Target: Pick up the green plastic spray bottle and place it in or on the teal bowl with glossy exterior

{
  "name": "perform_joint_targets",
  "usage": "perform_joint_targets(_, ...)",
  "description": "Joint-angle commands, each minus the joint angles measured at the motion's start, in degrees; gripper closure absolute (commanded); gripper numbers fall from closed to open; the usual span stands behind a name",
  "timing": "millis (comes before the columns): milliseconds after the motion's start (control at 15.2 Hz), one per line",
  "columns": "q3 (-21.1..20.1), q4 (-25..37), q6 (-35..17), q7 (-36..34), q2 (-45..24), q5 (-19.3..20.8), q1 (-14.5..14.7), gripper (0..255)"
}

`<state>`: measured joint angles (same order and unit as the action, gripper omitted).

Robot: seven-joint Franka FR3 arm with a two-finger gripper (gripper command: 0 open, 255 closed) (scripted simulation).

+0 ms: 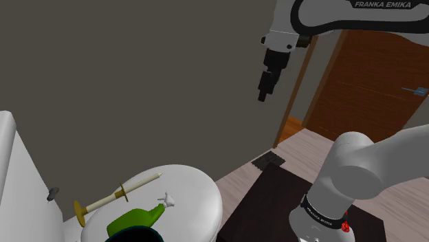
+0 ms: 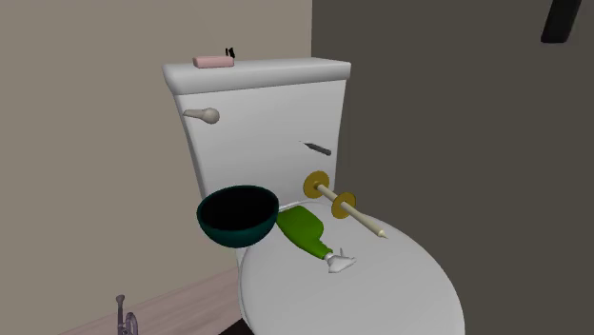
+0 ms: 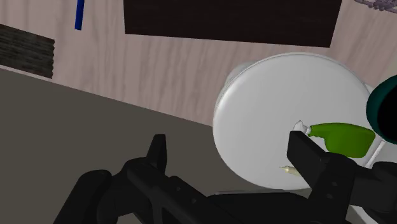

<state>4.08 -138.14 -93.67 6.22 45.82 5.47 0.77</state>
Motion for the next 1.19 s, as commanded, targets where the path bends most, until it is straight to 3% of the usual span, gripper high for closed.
perform_joint_targets(0,0.00,0.00,0.00,0.00,0.00,0.00,0.00,0)
perform_joint_targets(528,0.52,-2.89,-14.49,7.46,-11.96,-1.02,5.43,0)
perform_joint_targets(1122,-0.08,-1.79,-28.94,16.30,-27.99,-3.17,11.29,0)
